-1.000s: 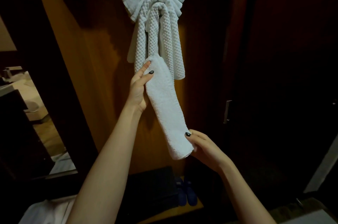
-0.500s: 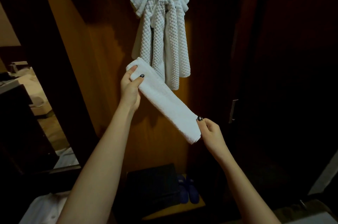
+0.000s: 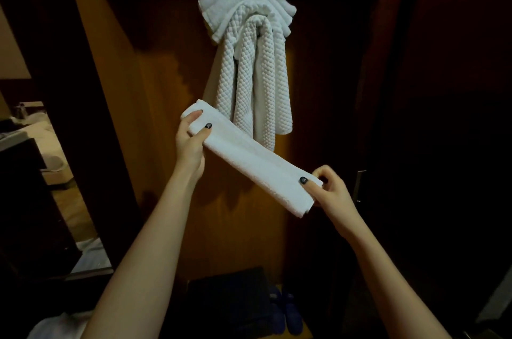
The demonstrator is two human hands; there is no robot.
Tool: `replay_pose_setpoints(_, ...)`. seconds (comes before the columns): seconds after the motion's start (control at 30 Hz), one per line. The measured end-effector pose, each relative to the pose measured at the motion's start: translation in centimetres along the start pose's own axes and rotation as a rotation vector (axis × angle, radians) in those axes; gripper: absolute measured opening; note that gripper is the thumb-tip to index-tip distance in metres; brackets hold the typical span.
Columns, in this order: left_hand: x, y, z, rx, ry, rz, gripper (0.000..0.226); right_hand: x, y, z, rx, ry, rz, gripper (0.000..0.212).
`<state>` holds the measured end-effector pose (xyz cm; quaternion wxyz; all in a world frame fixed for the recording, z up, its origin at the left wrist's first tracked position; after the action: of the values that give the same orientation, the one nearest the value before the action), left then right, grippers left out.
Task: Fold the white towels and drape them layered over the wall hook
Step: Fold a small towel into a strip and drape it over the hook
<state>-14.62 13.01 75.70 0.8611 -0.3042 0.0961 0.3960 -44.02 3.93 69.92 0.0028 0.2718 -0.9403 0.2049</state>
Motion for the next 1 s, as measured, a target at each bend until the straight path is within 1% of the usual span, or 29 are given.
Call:
replay_pose_setpoints(0.03,0.0,-0.2,0.2,-0.006,-0.012,-0.024,0.037,0.3,-0.4,-0.3,0.010,-0.041,0.006,0.007)
replay_pose_setpoints(0.1,0.1,-0.9,0.5,0.001,-0.025,-0.057,0.034,0.6,-1.7,-0.9,0.032,-0.087,-0.012,0.032)
replay_pose_setpoints(0.13,0.1,-1.4,0.7,0.003,-0.019,-0.063,0.034,0.8,-2.5,-1.4,0.042,-0.086,-0.018,0.038)
replay_pose_setpoints(0.2,0.0,-2.5,1.4,-0.002,-0.006,-0.063,0.032,1.4,-4.4,-2.8,0.064,-0.064,-0.006,0.043)
replay_pose_setpoints(0.27,-0.4,-3.8,2.5,-0.015,0.005,-0.063,0.031,2.2,-6.7,-4.6,0.089,-0.037,0.008,0.042)
replay_pose_setpoints(0.33,-0.9,-5.3,3.6,-0.025,0.023,-0.078,0.030,2.9,-9.1,-6.2,0.095,-0.025,-0.017,0.041)
replay_pose_setpoints(0.43,-1.7,-7.7,5.2,-0.026,-0.006,-0.127,0.029,3.7,-12.6,-8.1,0.048,-0.052,-0.137,0.039)
replay_pose_setpoints(0.5,-2.4,-9.4,6.4,-0.026,-0.051,-0.159,0.028,4.1,-15.0,-9.5,0.034,-0.057,-0.223,0.032)
replay_pose_setpoints(0.57,-2.8,-11.3,7.4,-0.035,-0.113,-0.162,0.027,4.4,-17.4,-11.0,0.054,-0.059,-0.274,0.024)
replay_pose_setpoints(0.63,-3.4,-13.4,8.6,-0.066,-0.185,-0.174,0.027,5.0,-20.0,-12.6,0.096,-0.053,-0.263,0.022)
replay_pose_setpoints(0.77,-5.6,-17.2,11.2,-0.149,-0.288,-0.276,0.026,6.7,-25.2,-16.2,0.255,-0.033,-0.140,0.021)
replay_pose_setpoints(0.87,-7.4,-20.1,13.0,-0.208,-0.323,-0.304,0.028,7.5,-29.4,-18.3,0.304,-0.075,-0.086,0.024)
replay_pose_setpoints(0.93,-8.5,-22.2,14.1,-0.253,-0.330,-0.291,0.029,7.7,-32.1,-19.7,0.318,-0.118,-0.093,0.023)
replay_pose_setpoints(1.0,-9.6,-24.3,15.1,-0.281,-0.297,-0.258,0.028,7.5,-34.8,-21.0,0.305,-0.166,-0.159,0.023)
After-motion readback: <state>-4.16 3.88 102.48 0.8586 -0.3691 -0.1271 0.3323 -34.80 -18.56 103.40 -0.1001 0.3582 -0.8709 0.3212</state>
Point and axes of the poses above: each hand's wrist, its own y-axis away from the middle knuckle, its own x-axis out of the back of the hand, z = x × y, the point moved 8 cm from there along -y, towards the middle knuckle, and after that the axes turned 2 degrees about -x, right-handed, at the moved point
